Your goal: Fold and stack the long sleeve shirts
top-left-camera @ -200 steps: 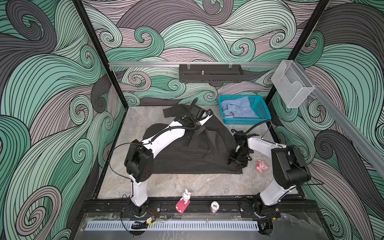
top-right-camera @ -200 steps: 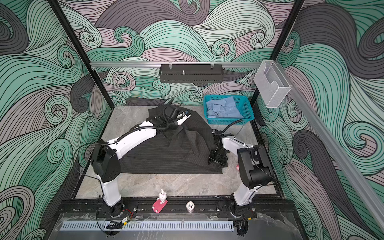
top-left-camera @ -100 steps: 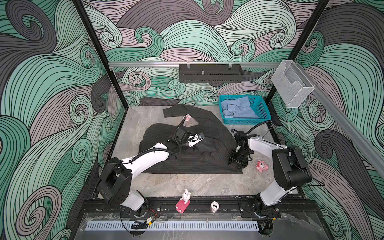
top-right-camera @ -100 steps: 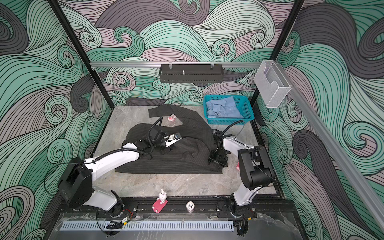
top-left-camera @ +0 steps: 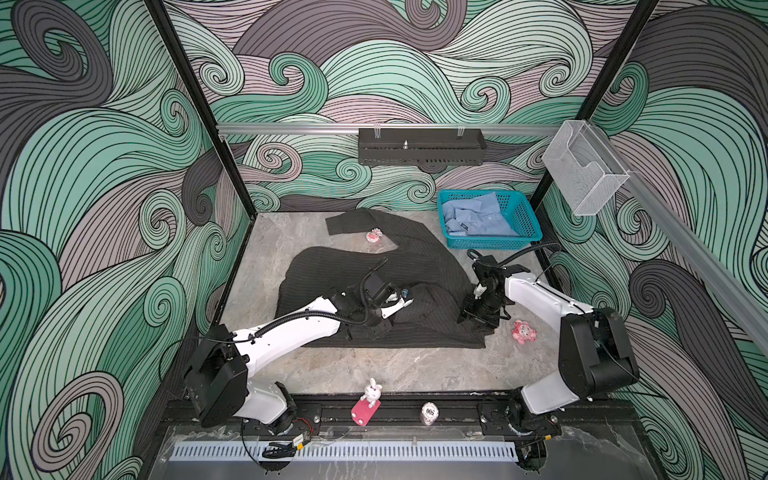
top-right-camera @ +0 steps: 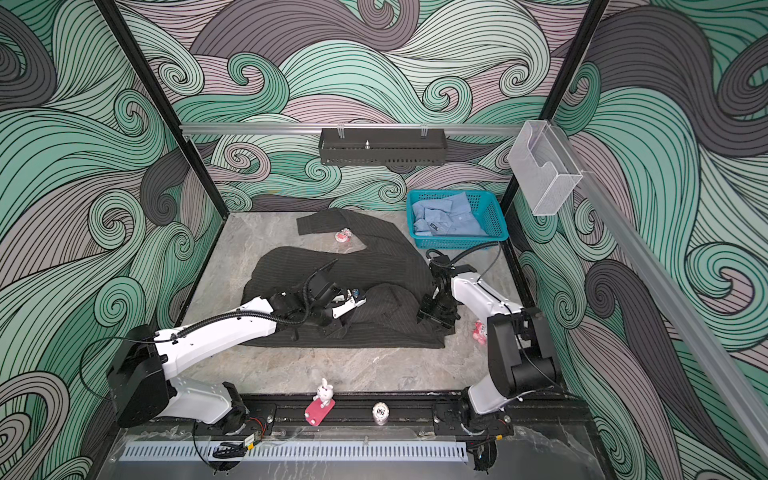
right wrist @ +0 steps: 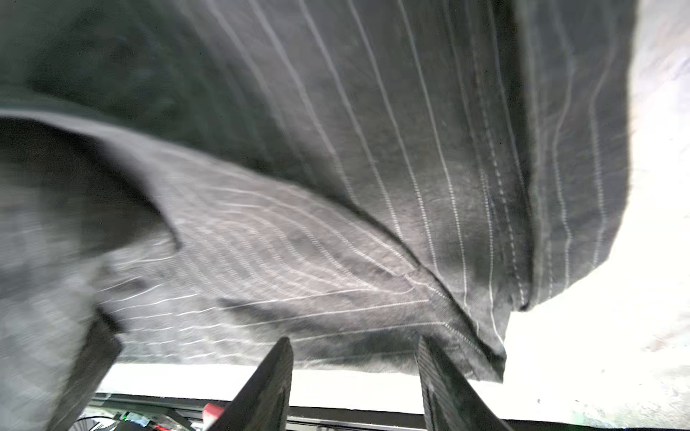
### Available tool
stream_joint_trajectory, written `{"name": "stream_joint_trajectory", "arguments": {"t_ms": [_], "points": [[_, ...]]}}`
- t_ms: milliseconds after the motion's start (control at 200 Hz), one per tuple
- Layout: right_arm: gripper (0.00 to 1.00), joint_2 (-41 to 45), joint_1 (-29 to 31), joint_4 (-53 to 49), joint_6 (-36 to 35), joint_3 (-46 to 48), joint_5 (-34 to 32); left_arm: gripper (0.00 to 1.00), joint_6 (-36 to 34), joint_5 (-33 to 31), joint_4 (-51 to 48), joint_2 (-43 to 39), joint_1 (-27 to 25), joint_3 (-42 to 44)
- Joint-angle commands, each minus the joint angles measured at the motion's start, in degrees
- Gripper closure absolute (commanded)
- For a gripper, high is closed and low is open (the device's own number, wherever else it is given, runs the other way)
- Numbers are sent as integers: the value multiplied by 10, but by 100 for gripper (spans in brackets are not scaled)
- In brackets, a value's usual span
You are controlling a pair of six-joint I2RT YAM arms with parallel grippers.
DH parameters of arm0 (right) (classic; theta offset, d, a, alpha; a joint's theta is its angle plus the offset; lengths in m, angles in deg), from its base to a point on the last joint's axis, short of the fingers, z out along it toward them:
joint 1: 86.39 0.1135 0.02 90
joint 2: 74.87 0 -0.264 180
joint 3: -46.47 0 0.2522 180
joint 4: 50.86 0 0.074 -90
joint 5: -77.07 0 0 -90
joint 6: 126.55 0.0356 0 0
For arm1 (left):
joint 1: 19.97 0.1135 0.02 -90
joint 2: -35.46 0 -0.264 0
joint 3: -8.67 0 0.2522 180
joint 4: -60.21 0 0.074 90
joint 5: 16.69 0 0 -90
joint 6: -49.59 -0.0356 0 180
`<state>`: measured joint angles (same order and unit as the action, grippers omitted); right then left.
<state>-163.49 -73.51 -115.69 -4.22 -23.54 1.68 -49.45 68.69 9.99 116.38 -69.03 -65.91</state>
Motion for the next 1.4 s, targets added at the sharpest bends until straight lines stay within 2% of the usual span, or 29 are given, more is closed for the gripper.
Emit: {"name": "stream_joint_trajectory", "arguments": {"t_ms": [0,100,190,355,515,635,801,1076,1181,1396], "points": [[44,5,-2,-22,-4,-22,3,52,210,-89,-91,-3,26,-58],[44,5,-2,-21,-3,-43,2,52,371,-30,-157,2,83,-68],[44,-4,-1,-22,-6,-57,8,58,458,44,-127,2,130,-20],[44,0,-1,-22,-8,-54,15,58,528,107,-23,-9,159,57],[45,22,14,-17,-20,-57,26,59,582,196,75,28,167,104],[44,33,60,-12,-27,-70,33,55,601,227,123,39,172,124],[40,29,137,-10,-23,-100,16,53,587,236,125,90,183,122],[32,-36,245,0,8,-154,12,54,562,245,129,135,198,132],[27,-66,279,20,36,-164,20,68,553,266,146,139,200,134],[24,-123,306,45,83,-183,32,99,536,315,163,145,201,127]]}}
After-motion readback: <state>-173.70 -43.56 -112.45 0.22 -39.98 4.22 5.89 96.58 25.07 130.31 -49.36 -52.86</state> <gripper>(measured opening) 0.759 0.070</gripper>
